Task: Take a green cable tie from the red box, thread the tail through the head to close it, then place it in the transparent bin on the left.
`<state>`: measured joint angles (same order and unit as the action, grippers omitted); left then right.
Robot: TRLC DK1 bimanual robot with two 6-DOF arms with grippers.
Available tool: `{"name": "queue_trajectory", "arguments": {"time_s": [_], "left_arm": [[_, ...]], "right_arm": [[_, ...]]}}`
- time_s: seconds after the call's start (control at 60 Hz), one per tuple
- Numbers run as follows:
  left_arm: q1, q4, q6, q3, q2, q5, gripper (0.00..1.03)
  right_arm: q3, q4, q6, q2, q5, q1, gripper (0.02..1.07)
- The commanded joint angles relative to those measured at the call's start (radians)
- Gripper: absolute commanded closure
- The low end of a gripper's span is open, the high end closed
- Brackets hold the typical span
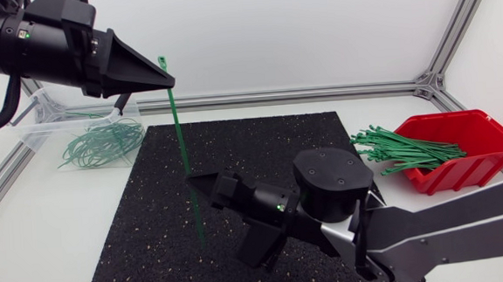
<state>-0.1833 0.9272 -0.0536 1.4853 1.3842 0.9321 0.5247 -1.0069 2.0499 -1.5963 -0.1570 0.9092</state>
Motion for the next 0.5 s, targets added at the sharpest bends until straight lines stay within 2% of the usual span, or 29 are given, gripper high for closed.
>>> {"name": "queue_trajectory", "arguments": {"time_s": [0.0, 0.15, 0.483], "left_arm": [[-0.019, 0.01, -0.028, 0.004, -0.008, -0.012, 1.0], [-0.018, -0.064, -0.015, -0.063, 0.075, -0.012, 1.0], [0.004, -0.113, 0.066, -0.085, 0.268, -0.009, 1.0]], "right_arm": [[-0.048, -0.009, 0.027, 0.032, 0.004, 0.007, 0.1], [-0.077, -0.009, 0.026, 0.022, 0.019, 0.008, 0.1], [-0.098, -0.01, 0.023, -0.07, 0.019, 0.005, 0.1]]}}
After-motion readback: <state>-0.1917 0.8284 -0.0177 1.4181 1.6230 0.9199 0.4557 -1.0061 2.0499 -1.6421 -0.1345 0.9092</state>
